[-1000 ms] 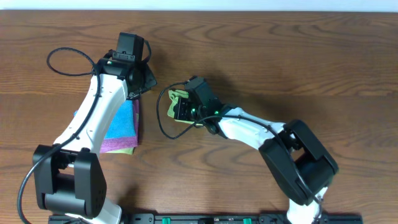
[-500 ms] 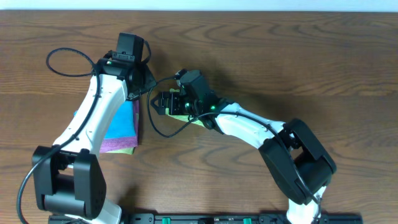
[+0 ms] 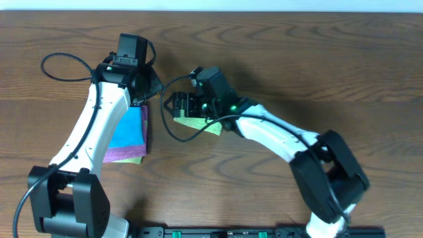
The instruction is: Fold the cloth
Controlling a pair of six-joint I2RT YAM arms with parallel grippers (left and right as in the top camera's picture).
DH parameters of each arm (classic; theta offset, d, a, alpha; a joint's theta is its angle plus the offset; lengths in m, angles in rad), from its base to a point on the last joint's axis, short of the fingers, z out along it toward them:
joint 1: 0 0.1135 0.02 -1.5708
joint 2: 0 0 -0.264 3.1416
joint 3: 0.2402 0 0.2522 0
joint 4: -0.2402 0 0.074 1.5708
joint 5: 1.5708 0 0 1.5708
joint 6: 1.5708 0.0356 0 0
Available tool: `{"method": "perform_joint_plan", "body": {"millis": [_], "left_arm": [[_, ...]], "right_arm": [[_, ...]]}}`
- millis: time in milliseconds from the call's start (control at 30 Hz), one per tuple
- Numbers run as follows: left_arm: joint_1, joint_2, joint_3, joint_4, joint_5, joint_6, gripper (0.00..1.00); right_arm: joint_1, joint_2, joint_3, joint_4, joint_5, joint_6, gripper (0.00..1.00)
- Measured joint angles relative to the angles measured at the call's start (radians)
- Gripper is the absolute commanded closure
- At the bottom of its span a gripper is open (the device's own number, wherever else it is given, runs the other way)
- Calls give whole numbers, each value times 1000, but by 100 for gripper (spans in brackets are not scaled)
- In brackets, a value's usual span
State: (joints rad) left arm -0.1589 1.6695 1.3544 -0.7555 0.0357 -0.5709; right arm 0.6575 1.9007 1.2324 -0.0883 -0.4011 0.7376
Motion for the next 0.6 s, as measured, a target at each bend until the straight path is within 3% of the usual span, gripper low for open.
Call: {"method": "perform_joint_plan", "body": {"millis": [267,600], "left_arm": [[0,-41,0,-1,-3,0,93],[0,-88,1,-56,-21,0,93]], "right_arm": [[-33,-169,3,-208,18,-146,1],[-132,-501,3,-657,144,-406,1]]}}
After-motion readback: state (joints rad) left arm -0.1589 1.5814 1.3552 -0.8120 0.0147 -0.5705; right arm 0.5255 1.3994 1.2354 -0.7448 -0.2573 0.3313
